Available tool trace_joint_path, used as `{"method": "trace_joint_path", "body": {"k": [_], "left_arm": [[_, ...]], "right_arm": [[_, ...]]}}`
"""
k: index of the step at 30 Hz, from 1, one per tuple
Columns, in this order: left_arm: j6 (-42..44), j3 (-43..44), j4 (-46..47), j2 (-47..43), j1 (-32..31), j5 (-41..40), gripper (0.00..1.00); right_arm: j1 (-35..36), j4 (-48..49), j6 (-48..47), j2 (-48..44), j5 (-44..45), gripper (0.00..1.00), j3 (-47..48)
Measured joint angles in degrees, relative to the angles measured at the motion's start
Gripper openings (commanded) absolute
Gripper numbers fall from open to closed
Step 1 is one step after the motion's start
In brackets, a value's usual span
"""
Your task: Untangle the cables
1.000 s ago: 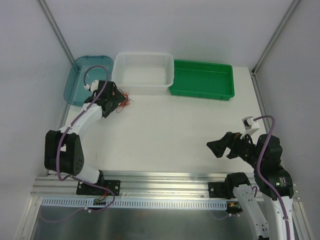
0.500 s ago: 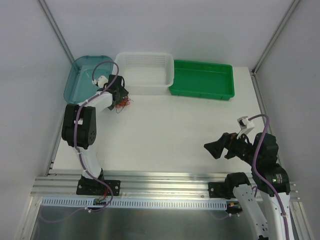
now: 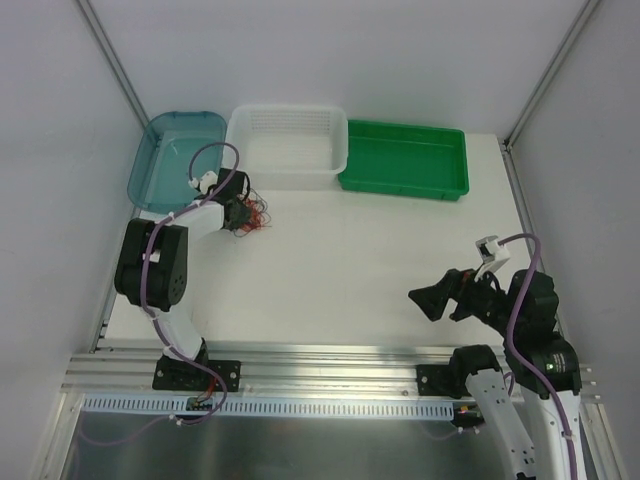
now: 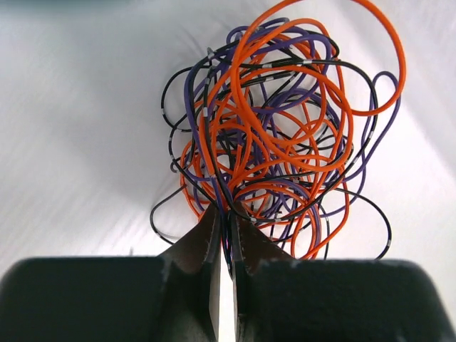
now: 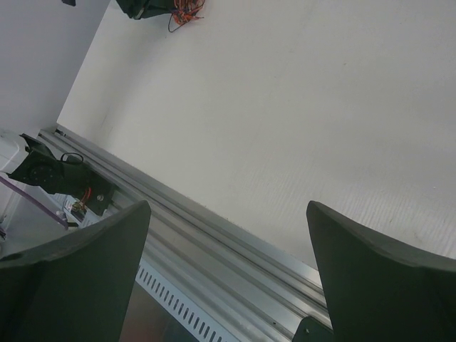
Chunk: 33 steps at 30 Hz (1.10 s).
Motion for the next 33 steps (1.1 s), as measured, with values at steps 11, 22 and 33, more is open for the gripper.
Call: {"method": "trace_joint_path", "body": {"k": [11, 22, 33], "left_arm": [[4.5, -26.6, -2.6, -31.7, -19.7, 10.6, 0.0], [0.3, -31.2, -4.3, -38.8, -43.2, 11.0, 0.0], [0.6, -29.0, -4.7, -35.2, -54.6, 4.5, 0.02]], "right_arm": [[0.1, -4.2, 0.4, 5.8, 1.4, 0.97, -0.2], [17.7, 9.0, 9.6, 17.6, 8.3, 0.99, -7.9], [43.8, 28.2, 21.7, 34.5, 25.0, 0.85, -9.1]]}}
